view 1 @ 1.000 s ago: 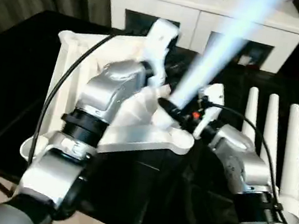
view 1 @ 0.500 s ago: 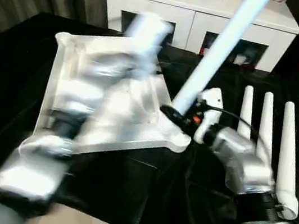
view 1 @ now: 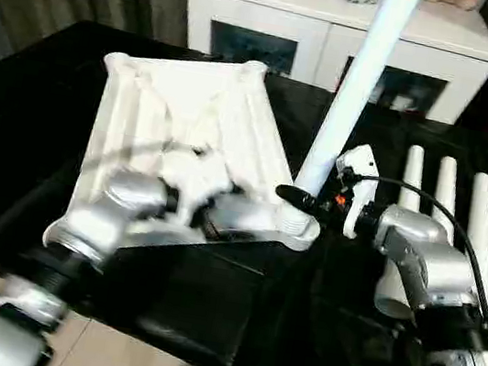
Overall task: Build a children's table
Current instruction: Rotate leg to tighten
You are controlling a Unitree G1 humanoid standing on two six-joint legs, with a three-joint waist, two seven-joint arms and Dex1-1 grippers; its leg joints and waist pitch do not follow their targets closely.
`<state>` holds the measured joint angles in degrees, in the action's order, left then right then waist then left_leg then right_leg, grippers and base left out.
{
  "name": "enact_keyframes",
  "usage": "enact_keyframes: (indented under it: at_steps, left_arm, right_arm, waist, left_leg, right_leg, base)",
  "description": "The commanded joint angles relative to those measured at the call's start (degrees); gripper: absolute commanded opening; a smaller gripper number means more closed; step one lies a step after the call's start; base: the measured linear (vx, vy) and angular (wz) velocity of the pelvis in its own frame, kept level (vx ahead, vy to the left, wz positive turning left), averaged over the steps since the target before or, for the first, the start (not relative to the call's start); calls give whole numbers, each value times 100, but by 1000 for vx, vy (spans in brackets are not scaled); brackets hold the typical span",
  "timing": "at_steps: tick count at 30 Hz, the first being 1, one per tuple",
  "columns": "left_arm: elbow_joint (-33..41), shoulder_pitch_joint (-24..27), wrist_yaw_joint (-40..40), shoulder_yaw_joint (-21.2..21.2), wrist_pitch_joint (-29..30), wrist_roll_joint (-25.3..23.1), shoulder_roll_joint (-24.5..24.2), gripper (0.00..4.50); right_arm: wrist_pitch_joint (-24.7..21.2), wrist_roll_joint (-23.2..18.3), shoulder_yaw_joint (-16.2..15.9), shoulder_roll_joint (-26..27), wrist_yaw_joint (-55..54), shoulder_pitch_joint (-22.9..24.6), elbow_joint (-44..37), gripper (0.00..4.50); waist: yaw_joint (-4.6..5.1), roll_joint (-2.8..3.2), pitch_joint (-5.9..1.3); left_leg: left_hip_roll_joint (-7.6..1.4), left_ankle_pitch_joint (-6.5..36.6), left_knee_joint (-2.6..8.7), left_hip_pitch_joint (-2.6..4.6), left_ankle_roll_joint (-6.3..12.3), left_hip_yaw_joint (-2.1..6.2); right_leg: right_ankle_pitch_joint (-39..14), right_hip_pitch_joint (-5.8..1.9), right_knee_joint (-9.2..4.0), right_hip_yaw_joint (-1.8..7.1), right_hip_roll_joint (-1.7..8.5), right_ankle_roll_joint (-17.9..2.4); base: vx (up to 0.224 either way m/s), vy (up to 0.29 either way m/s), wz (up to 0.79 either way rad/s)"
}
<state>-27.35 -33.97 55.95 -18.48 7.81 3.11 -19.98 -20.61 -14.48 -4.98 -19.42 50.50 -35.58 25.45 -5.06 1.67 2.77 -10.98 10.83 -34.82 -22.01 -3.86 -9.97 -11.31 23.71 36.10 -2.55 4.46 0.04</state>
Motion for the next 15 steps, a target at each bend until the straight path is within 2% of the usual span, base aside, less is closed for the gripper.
enact_keyframes:
  at_steps: [1, 2, 3, 4, 8, 10, 13, 14, 15]
  left_arm:
    - [-462, -225, -45, -61, -239, -195, 18, 450]
    - [-537, -253, -18, -82, -254, -187, 25, 450]
    - [-569, -266, -18, -94, -264, -194, 26, 450]
    - [-690, -314, -65, -140, -338, -258, 24, 450]
    - [-1308, -549, -279, -12, -332, -315, 179, 450]
    - [-1516, -620, -306, 72, -319, -279, 240, 450]
    - [-1622, -667, -203, 98, -185, -257, 265, 450]
    - [-1613, -671, -4, 97, -2, -170, 274, 421]
    - [-1600, -669, 34, 98, 30, -148, 278, 414]
  right_arm:
    - [-15, 7, 69, -80, -23, -51, -66, 185]
    - [-16, 4, 78, -92, -25, -45, -77, 185]
    - [-16, 4, 80, -100, -24, -41, -82, 185]
    - [-18, 3, 90, -121, -24, -29, -93, 185]
    - [8, 28, 101, -181, -21, 12, -93, 185]
    - [18, 60, 91, -193, -14, 35, -98, 185]
    - [20, 78, 81, -197, -6, 63, -115, 185]
    - [5, 75, 68, -199, -12, 70, -132, 185]
    - [4, 75, 65, -199, -13, 71, -133, 185]
  waist:
    - [37, 22, -407]
    - [39, 53, -421]
    - [44, 38, -427]
    - [46, 72, -425]
    - [42, 75, -437]
    - [33, 107, -440]
    - [19, 103, -434]
    - [21, 118, -425]
    - [23, 121, -428]
  left_leg:
    - [-142, 850, 393, 98, 83, 25]
    - [-145, 823, 391, 97, 67, 37]
    - [-149, 816, 384, 105, 78, 33]
    - [-145, 803, 379, 100, 85, 37]
    - [-143, 753, 361, 100, 171, 32]
    - [-135, 699, 347, 95, 203, 28]
    - [-149, 805, 356, 101, 226, 30]
    - [-149, 871, 362, 98, 214, 31]
    - [-154, 896, 365, 105, 196, 31]
  right_leg:
    - [97, -373, -372, 198, 292, -1469]
    - [160, -385, -356, 197, 301, -1487]
    - [233, -382, -348, 197, 295, -1526]
    - [274, -380, -341, 197, 296, -1548]
    - [462, -395, -339, 194, 294, -1638]
    - [515, -395, -335, 192, 290, -1674]
    - [351, -393, -349, 187, 302, -1700]
    - [212, -389, -363, 186, 304, -1690]
    - [131, -385, -364, 186, 303, -1683]
  base:
    - [0, 0, 0]
    - [0, 0, 0]
    - [0, 0, 0]
    - [0, 0, 0]
    - [0, 0, 0]
    - [0, 0, 0]
    - [0, 0, 0]
    - [0, 0, 0]
    - [0, 0, 0]
